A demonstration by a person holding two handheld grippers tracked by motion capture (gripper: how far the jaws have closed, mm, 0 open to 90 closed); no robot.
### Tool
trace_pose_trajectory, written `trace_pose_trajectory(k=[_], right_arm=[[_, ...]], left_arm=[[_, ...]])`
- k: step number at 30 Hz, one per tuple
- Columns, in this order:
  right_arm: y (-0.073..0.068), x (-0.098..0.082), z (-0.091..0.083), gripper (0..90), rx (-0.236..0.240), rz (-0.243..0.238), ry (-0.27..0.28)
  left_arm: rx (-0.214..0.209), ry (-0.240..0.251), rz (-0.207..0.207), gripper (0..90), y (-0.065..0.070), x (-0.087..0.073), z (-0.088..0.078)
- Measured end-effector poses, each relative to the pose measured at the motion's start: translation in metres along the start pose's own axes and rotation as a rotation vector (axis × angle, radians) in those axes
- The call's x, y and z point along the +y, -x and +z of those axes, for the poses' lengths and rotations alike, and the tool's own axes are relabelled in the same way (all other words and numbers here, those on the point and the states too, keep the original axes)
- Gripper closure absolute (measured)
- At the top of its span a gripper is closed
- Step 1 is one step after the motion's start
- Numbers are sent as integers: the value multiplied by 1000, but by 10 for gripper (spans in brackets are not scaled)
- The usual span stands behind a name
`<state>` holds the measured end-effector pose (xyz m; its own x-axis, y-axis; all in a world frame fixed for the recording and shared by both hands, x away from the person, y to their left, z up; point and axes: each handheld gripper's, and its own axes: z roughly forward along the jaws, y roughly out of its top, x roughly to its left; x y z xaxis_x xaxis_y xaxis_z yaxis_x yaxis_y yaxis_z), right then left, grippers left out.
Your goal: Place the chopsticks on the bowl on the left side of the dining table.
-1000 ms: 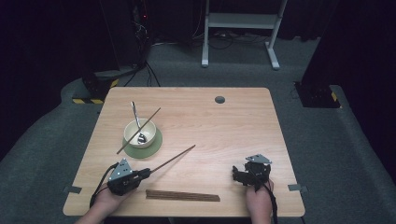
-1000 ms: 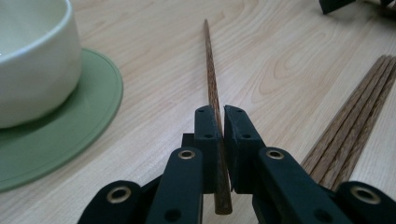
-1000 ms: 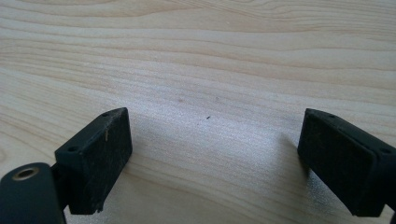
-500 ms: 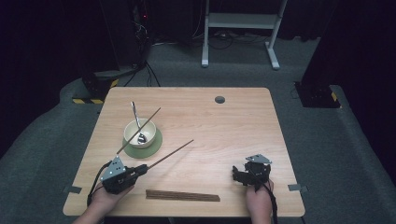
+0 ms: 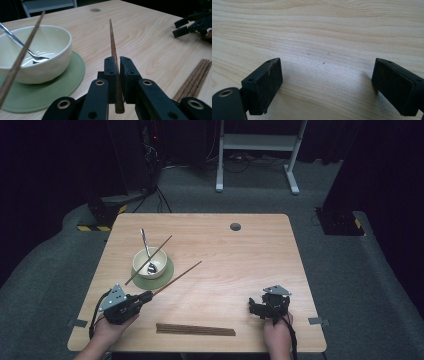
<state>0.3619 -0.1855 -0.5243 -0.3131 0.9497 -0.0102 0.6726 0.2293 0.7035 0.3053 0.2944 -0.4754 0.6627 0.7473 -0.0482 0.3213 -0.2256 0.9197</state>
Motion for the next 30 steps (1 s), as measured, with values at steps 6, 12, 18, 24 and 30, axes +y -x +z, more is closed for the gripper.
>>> trace_pose_trajectory(k=[6, 12, 18, 24, 30], right_arm=[[0, 0, 0, 94, 0, -2, 0], [-1, 0, 0, 93, -1, -1, -1], [-1, 1, 1, 92, 5, -10, -1], [-1, 1, 1, 91, 5, -10, -1], [-1, 1, 1, 91, 5, -10, -1]], left_arm=[[36, 24, -23, 839, -11, 2, -3], [76, 39, -49, 839, -22, 4, -3], [135, 35, -86, 839, -37, 3, 1], [171, 40, -103, 839, -48, 2, 3], [185, 47, -112, 839, -53, 3, 6]])
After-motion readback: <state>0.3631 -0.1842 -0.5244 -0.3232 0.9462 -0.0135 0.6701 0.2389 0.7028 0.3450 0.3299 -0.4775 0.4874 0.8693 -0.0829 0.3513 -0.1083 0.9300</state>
